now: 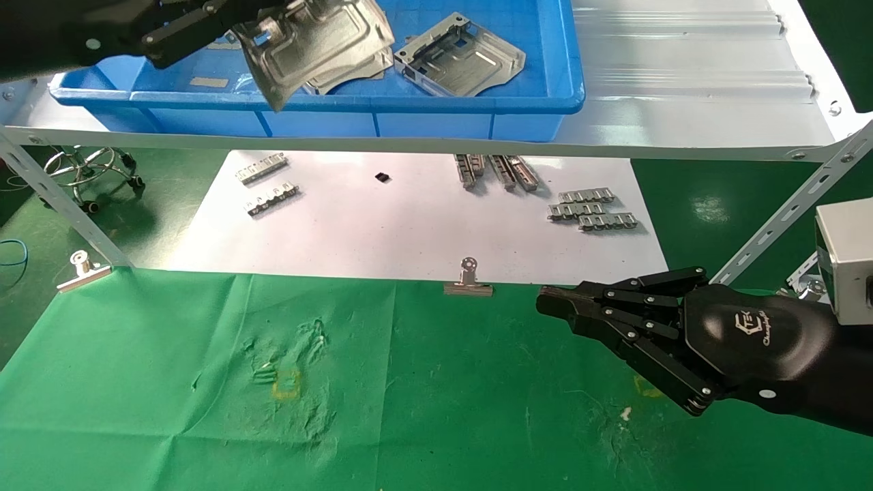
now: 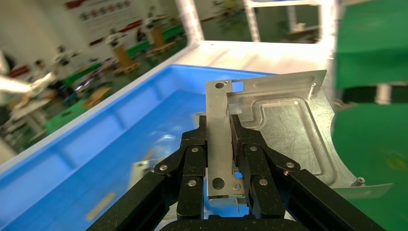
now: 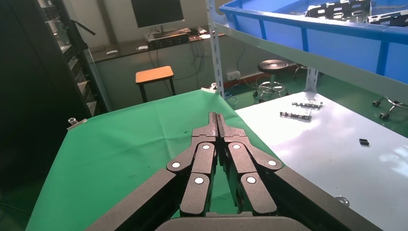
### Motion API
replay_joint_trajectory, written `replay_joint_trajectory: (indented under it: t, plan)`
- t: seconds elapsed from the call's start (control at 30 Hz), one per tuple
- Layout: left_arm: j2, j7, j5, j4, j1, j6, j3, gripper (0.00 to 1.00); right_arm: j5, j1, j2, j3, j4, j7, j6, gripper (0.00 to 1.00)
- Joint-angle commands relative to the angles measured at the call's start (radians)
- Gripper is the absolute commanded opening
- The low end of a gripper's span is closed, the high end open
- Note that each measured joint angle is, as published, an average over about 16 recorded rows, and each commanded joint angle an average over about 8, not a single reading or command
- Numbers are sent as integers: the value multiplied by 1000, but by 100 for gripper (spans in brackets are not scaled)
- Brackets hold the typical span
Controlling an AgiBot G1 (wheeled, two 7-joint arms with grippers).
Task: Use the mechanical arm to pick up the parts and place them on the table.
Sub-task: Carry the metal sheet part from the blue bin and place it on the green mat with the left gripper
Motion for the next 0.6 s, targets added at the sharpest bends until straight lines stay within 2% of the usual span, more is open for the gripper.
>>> replay_joint_trajectory:
  t: [0.03, 0.3, 0.6]
  plan:
    - [-14, 24, -6, -5, 4, 71, -3, 0, 0, 0, 0, 0, 0, 0, 0, 0]
    - [-84, 93, -4, -156, 92, 97, 71, 0, 0, 0, 0, 0, 0, 0, 0, 0]
    - [-187, 130, -98, -372, 231, 95, 174, 0, 0, 0, 0, 0, 0, 0, 0, 0]
